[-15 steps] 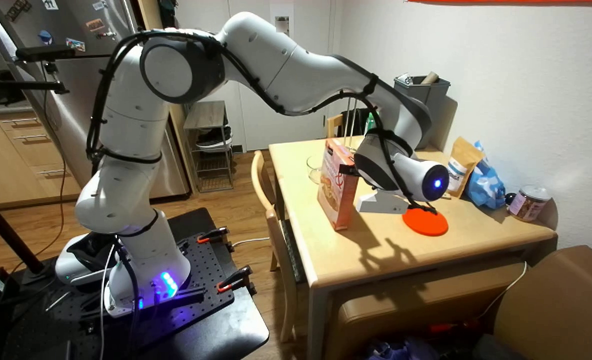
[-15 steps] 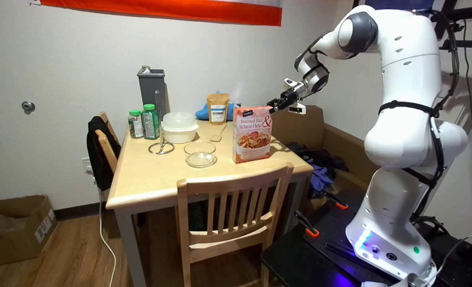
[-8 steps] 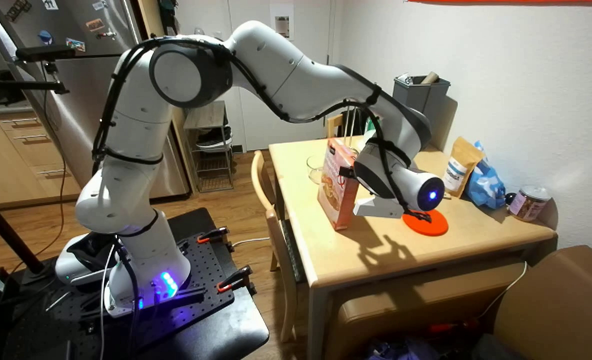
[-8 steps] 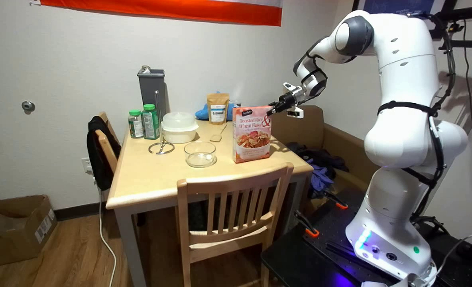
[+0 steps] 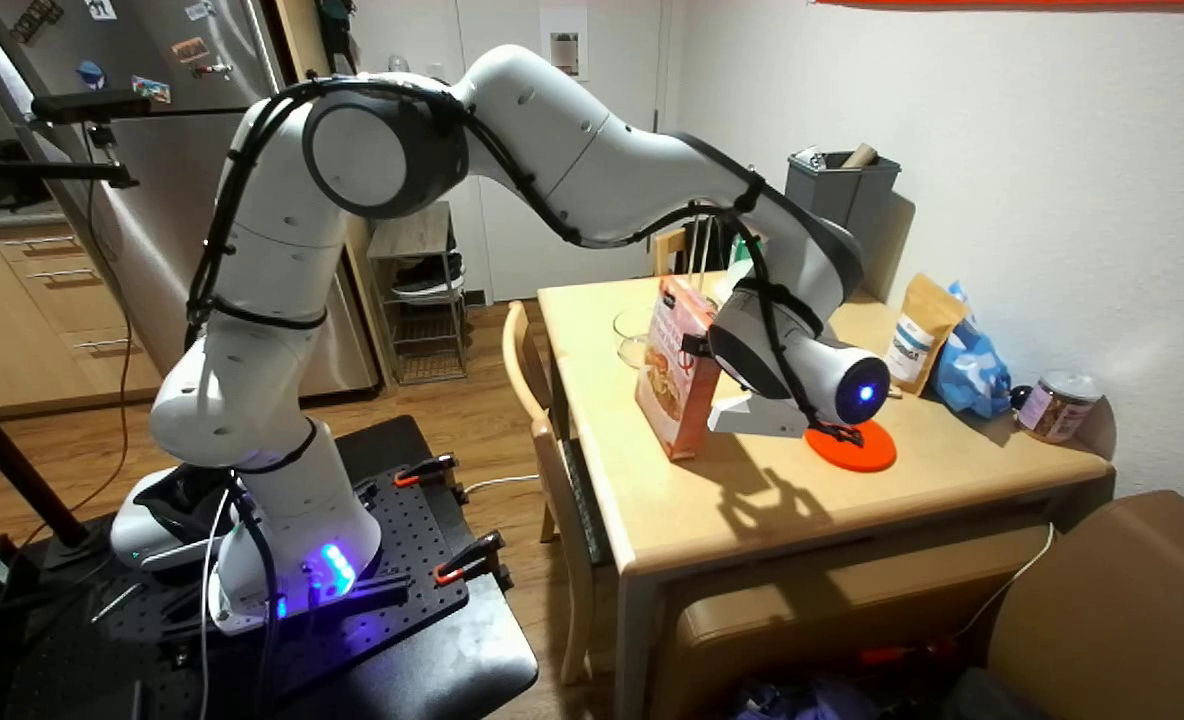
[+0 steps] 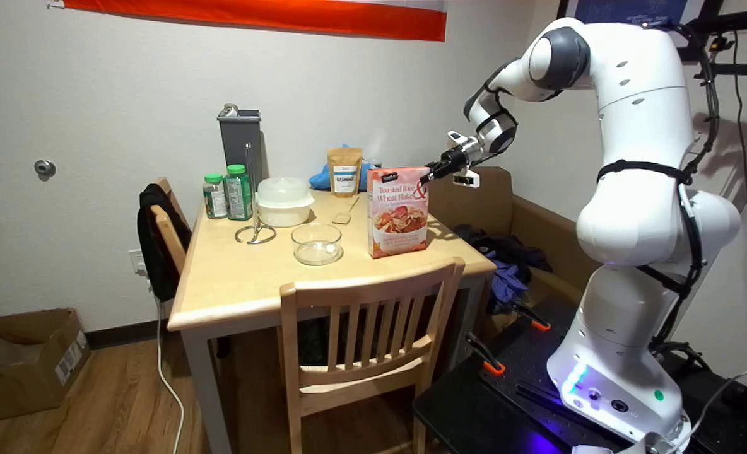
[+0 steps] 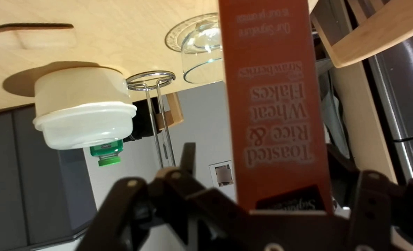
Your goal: Pour some cereal into the clear bowl
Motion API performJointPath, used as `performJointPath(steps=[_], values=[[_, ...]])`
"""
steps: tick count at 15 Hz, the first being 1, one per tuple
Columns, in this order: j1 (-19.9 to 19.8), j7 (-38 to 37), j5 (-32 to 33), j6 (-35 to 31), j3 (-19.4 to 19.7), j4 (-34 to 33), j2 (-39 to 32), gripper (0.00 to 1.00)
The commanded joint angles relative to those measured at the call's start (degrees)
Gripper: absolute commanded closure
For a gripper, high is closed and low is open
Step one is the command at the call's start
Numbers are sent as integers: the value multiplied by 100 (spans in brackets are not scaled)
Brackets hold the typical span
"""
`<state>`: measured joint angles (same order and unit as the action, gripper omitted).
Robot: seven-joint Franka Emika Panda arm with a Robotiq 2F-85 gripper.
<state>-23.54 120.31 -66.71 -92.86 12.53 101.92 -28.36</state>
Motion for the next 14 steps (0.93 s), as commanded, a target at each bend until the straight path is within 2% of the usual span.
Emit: performJointPath(steps=[1, 2, 3, 4, 7, 8, 9, 11, 12, 14], values=[[-20, 0, -43, 165, -19, -194, -44, 19], [-15, 4, -36, 160, -19, -208, -40, 35], [-10, 14, -38, 151, -21, -207, -31, 43], [-5, 14, -34, 146, -22, -224, -30, 44], [10, 19, -11, 128, -22, -245, -20, 65], [17, 18, -1, 124, -22, -249, -14, 66], [30, 16, 9, 105, -19, -244, -1, 77], [54, 19, 62, 96, -12, -248, 28, 80], [71, 11, 95, 78, -6, -250, 52, 77], [107, 0, 197, 57, 5, -308, 104, 81]])
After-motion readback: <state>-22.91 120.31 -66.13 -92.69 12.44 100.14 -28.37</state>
